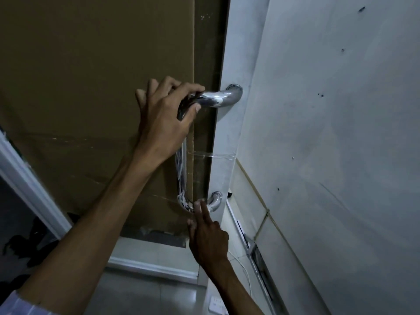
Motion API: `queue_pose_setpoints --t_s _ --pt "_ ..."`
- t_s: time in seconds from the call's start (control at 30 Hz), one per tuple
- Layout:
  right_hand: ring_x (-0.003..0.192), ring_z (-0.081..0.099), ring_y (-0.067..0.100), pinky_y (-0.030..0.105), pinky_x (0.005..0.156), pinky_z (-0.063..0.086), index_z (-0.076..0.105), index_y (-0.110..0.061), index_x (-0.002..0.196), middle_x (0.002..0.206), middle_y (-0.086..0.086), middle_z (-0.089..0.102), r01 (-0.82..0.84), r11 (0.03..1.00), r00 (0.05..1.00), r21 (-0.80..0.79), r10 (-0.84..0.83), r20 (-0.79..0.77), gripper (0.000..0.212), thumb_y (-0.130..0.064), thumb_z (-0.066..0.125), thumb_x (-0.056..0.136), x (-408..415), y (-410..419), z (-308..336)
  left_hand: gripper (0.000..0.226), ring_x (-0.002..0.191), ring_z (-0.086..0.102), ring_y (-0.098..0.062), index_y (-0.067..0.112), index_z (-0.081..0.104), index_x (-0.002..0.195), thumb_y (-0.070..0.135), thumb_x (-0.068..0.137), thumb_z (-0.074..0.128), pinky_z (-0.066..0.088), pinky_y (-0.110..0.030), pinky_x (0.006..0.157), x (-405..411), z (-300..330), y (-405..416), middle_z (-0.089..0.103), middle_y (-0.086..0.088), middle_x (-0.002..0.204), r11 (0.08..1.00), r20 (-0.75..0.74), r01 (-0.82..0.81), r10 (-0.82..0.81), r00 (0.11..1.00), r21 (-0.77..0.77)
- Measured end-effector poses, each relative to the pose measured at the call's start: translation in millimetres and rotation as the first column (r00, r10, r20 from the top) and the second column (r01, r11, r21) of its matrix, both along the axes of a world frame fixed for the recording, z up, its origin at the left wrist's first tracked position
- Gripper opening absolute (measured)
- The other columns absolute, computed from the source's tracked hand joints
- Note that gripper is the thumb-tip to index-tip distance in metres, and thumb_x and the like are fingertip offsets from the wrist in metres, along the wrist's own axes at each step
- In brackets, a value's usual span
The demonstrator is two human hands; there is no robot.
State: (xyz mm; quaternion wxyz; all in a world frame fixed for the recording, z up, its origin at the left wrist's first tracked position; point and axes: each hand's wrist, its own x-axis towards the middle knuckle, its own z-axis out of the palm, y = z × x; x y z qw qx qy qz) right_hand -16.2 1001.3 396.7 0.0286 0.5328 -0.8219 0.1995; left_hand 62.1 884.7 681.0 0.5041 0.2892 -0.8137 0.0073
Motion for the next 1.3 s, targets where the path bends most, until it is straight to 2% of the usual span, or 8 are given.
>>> queue_pose_setpoints --t_s 0.23,0.37,0.47,0.6,0.67,0.9,1.03,1.3 --pt "0.091 0.071 0.022 0.033 0.060 0.053 0.018 -0.038 0.162 0.175 -0.011 0.003 -0.078 0.997 0.997 -0.007 0.078 0.028 0.058 -0.054 0.032 0.108 -17.8 5.1 1.3 0.031 0.111 0.047 -0.020 0.040 0.068 0.126 0.034 0.095 0.065 0.022 -0.036 0.092 0.4 0.3 1.1 0.059 0.009 0.113 1.000 -0.010 -0.001 0.001 1.000 0.014" --pt "0.099 0.069 0.026 0.032 0.057 0.046 0.021 -0.040 0.161 0.174 -0.010 -0.007 -0.071 0.997 0.997 -0.028 0.071 -0.020 0.056 -0.054 0.029 0.108 -23.6 7.4 0.4 0.031 0.111 0.047 -0.020 0.039 0.068 0.126 0.033 0.095 0.065 0.019 -0.032 0.090 0.6 0.5 2.5 0.059 0.008 0.114 1.000 -0.010 0.003 -0.002 1.000 0.023" --pt "0.094 0.070 0.023 0.032 0.056 0.053 0.022 -0.038 0.162 0.175 -0.008 -0.003 -0.110 0.993 0.993 -0.044 0.108 -0.038 0.058 -0.055 0.021 0.106 -26.9 8.2 -3.6 0.030 0.112 0.048 -0.020 0.039 0.069 0.125 0.032 0.095 0.065 0.014 -0.026 0.089 0.6 0.8 3.3 0.060 0.008 0.114 0.999 -0.022 0.009 -0.009 1.000 0.034" --pt "0.077 0.069 0.015 0.027 0.057 0.053 0.016 -0.033 0.165 0.173 -0.005 0.017 -0.211 0.977 0.977 -0.029 0.211 -0.019 0.060 -0.046 0.037 0.110 -40.2 12.1 -4.4 0.031 0.113 0.048 -0.021 0.039 0.069 0.125 0.032 0.095 0.065 0.016 -0.028 0.091 0.1 0.9 2.8 0.060 0.007 0.116 0.999 -0.021 0.013 -0.012 1.000 0.035" --pt "0.074 0.069 0.012 0.028 0.059 0.057 0.011 -0.040 0.164 0.166 -0.008 0.035 -0.212 0.977 0.977 -0.009 0.212 0.002 0.061 -0.045 0.038 0.110 -53.7 12.8 1.3 0.031 0.112 0.048 -0.020 0.039 0.068 0.126 0.033 0.096 0.065 0.019 -0.032 0.092 -0.3 1.5 2.5 0.060 0.007 0.116 0.999 -0.018 0.010 -0.010 1.000 0.042" --pt "0.073 0.070 0.012 0.023 0.057 0.051 0.002 -0.051 0.162 0.153 -0.012 0.054 -0.273 0.962 0.962 0.023 0.274 -0.007 0.055 -0.056 0.022 0.110 -86.7 19.6 11.0 0.031 0.112 0.048 -0.019 0.039 0.068 0.127 0.034 0.096 0.065 0.022 -0.034 0.093 -1.0 1.3 1.6 0.059 0.008 0.116 0.999 -0.018 0.017 -0.016 1.000 0.044" --pt "0.085 0.073 0.016 0.016 0.056 0.042 0.005 -0.054 0.161 0.168 -0.022 0.024 -0.362 0.932 0.931 0.014 0.361 0.049 0.052 -0.056 0.019 0.111 -99.0 18.6 10.5 0.031 0.111 0.048 -0.019 0.040 0.068 0.125 0.034 0.096 0.065 0.025 -0.036 0.094 -1.1 1.4 2.2 0.059 0.009 0.114 0.999 -0.031 0.026 -0.025 0.999 0.046" --pt "0.125 0.064 0.013 0.030 0.088 0.058 0.019 -0.051 0.161 0.164 -0.022 0.035 -0.472 0.881 0.875 -0.016 0.471 0.112 0.049 -0.049 0.024 0.113 -127.9 13.3 19.7 0.031 0.110 0.049 -0.018 0.039 0.068 0.126 0.033 0.096 0.066 0.027 -0.038 0.095 -1.6 1.7 3.2 0.059 0.008 0.115 0.998 -0.040 0.029 -0.026 0.999 0.062"
